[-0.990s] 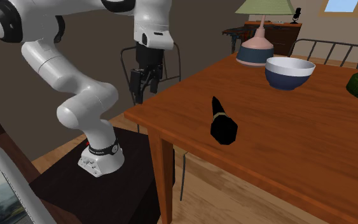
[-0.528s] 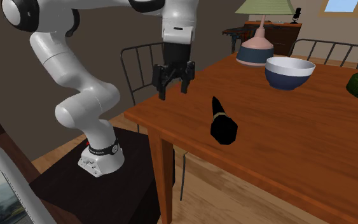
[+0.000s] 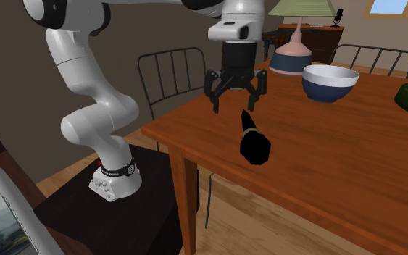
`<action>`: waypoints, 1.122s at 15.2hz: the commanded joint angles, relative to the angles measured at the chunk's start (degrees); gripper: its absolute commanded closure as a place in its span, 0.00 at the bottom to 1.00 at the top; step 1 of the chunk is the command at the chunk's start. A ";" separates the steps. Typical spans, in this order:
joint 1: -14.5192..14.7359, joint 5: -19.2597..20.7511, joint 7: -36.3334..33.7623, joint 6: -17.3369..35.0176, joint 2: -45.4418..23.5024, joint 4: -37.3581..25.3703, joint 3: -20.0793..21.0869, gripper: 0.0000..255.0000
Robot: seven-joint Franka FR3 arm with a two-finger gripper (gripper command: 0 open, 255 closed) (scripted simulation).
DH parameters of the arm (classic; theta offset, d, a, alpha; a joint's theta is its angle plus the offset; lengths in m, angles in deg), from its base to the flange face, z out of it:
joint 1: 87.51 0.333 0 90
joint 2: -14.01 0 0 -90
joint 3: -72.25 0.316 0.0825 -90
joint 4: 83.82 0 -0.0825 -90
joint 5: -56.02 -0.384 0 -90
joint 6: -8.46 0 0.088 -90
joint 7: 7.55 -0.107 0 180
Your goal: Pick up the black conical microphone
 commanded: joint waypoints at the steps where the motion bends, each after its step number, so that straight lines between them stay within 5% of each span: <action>1: -2.31 1.33 -8.40 0.80 -3.25 -3.58 1.36 0.00; 4: -4.81 3.53 -18.11 1.17 -7.19 -8.22 2.67 0.00; 13: -4.58 3.40 -18.63 6.97 -6.67 -1.89 2.76 0.00; 14: -4.59 3.40 -18.61 7.03 -6.65 -1.81 2.74 1.00; 17: -4.61 3.42 -18.59 7.04 -6.71 -1.86 2.73 1.00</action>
